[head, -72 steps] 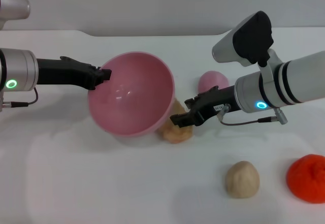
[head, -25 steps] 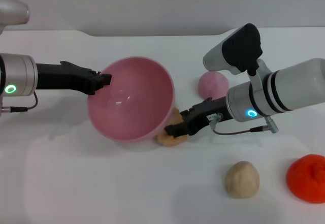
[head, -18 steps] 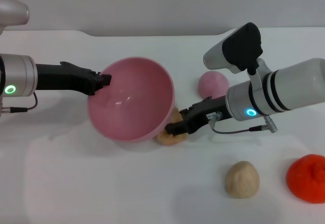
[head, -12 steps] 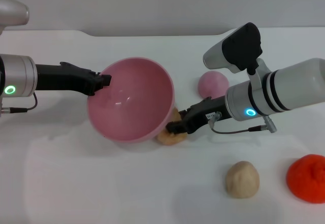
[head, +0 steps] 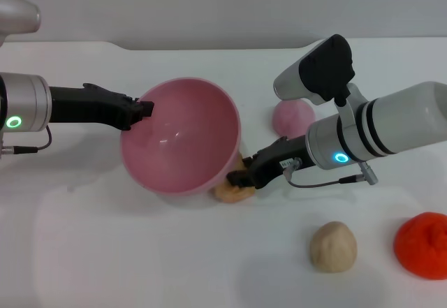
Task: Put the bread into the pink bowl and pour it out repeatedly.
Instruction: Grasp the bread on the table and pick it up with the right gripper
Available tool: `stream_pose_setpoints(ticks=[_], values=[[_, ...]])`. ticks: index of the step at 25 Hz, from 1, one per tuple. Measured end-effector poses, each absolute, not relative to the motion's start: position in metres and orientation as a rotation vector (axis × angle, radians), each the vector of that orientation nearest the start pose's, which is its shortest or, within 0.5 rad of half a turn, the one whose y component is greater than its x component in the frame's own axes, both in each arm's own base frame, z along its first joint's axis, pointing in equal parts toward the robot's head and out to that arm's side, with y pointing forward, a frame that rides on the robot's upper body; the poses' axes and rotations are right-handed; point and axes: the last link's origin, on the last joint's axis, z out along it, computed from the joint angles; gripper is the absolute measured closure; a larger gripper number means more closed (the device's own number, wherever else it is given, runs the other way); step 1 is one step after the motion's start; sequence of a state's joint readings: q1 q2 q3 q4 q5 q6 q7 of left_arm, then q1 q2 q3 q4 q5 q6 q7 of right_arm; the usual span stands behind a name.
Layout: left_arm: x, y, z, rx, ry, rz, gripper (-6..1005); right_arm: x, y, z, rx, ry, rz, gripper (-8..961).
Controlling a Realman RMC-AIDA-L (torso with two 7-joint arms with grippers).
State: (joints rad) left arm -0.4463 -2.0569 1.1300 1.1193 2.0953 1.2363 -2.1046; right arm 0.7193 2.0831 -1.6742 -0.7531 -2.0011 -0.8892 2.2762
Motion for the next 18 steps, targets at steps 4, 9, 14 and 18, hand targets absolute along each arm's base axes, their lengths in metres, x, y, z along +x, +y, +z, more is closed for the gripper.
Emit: stream_pose_setpoints(ticks=[4,9,14,18], values=[[-0.2334,0.3696,0.0216,-2.523,-0.927,-0.264,956,0.1841,0.3732,-0.1118,-2.722,0.907,-0.026,564],[-0.2336,0.3692,0.0214,-2.524,-0.929,-0.264,956,0.1843,0.3721,-0.1129,-2.727,0.901,-0.034,632],[-0.2338,0.3687,0.0208,-2.527,-0.930,-0.262,957,0.1835,0.3719,-0.1133,-2.730,0.895,-0.035,667],[-0.2338,0.3685,0.0206,-2.528,-0.929,-0.261,957,0.1832,0.3720,-0.1132,-2.730,0.893,-0.034,701]])
